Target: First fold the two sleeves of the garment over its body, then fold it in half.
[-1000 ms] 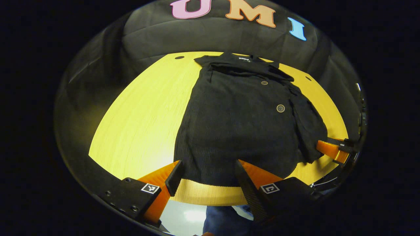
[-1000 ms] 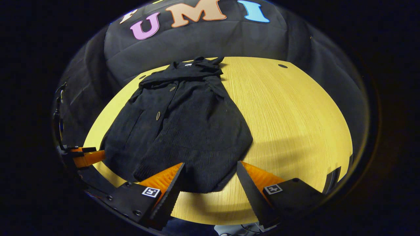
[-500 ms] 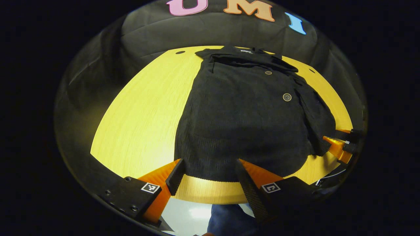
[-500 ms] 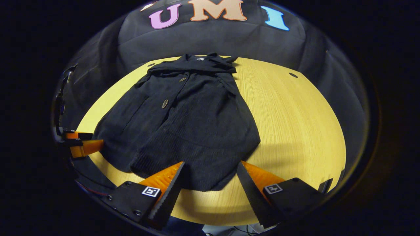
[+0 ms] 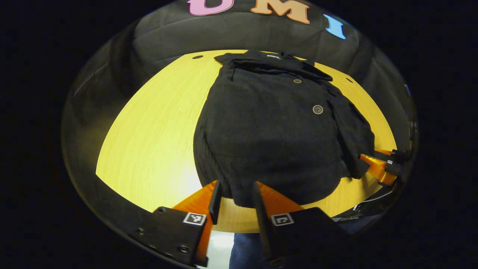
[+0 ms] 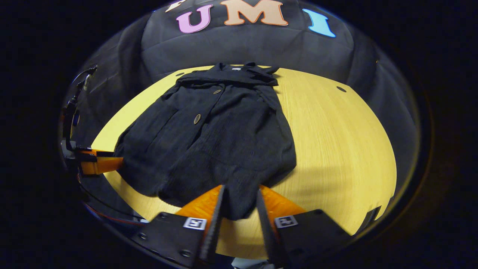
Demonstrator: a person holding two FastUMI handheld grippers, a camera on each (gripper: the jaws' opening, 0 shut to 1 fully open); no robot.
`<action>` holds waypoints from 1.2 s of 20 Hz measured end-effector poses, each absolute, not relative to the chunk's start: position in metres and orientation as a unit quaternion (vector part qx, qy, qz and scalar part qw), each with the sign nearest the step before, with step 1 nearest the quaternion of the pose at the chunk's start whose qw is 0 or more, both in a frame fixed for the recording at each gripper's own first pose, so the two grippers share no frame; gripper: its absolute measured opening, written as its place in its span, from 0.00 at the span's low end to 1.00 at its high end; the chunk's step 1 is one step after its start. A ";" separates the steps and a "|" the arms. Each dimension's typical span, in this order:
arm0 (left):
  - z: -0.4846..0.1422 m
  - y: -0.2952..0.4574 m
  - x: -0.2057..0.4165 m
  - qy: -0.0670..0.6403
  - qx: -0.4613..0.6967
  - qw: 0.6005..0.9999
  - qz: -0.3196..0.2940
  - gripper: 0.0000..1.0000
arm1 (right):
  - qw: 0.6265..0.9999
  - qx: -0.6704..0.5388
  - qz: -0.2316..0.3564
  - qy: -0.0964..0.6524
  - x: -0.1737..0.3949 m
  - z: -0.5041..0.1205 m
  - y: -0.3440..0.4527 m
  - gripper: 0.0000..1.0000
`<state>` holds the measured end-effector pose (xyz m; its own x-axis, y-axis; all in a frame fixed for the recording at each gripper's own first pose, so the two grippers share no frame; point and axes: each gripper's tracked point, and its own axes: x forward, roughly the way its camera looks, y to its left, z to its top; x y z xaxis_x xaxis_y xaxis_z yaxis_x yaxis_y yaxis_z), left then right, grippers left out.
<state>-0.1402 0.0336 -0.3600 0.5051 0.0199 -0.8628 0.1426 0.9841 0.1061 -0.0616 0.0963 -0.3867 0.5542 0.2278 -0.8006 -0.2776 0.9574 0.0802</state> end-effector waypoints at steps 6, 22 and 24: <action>-0.360 0.026 -0.137 0.501 0.036 0.863 -0.046 0.02 | 0.876 -0.023 0.141 0.460 -0.060 -0.385 0.103 0.10; -0.256 -0.023 -0.003 0.398 0.001 0.905 -0.151 0.00 | 0.927 0.032 0.088 0.362 0.032 -0.276 0.108 0.05; -0.240 -0.028 0.022 0.375 0.002 0.912 -0.166 0.00 | 0.936 0.026 0.085 0.340 0.053 -0.257 0.111 0.05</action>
